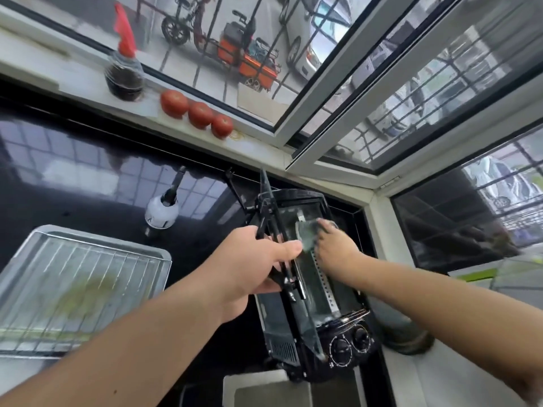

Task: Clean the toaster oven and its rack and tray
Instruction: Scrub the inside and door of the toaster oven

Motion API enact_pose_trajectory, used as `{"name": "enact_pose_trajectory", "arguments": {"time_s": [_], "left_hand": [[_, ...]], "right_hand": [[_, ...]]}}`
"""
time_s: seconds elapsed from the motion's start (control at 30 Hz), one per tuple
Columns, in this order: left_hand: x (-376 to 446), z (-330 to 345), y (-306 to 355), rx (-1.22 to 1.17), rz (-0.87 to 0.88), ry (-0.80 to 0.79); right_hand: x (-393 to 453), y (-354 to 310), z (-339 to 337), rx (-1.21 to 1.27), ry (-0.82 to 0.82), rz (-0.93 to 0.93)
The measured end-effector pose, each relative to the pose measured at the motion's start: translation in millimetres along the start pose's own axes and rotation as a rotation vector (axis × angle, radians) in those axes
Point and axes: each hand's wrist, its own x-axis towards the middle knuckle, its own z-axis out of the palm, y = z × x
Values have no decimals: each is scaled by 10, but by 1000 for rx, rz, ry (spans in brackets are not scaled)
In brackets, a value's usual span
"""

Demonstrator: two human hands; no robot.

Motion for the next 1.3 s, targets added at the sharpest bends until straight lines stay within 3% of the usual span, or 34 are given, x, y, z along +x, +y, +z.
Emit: {"name": "enact_pose_trajectory", "arguments": {"time_s": [0.1, 0.27, 0.47, 0.57, 0.77, 0.87, 0.97, 1.17, 1.3], "left_hand": [[-3, -5, -14, 17, 6, 22], [-24, 1, -17, 8, 7, 33], [-17, 9, 3, 14, 4, 15], [-15, -13, -9, 20, -7, 16], [-28, 38, -9, 33, -17, 36], [-24, 22, -5, 42, -19, 37], [-11, 8, -20, 34, -24, 62], [2, 82, -29, 56, -23, 55], [-20, 33, -31, 52, -9, 49]], "right_hand": [[389, 98, -27, 14, 129, 169], [157, -460, 40, 78, 15, 77], [511, -355, -94, 591, 123, 342], [575, -405, -77, 804, 196, 381], [319, -719, -6, 914, 7, 312], [569, -508, -27, 1029, 187, 430], [674, -433, -86, 1008, 263, 453], [241, -791, -49, 956, -29, 317], [553, -583, -194, 925, 177, 498]]}}
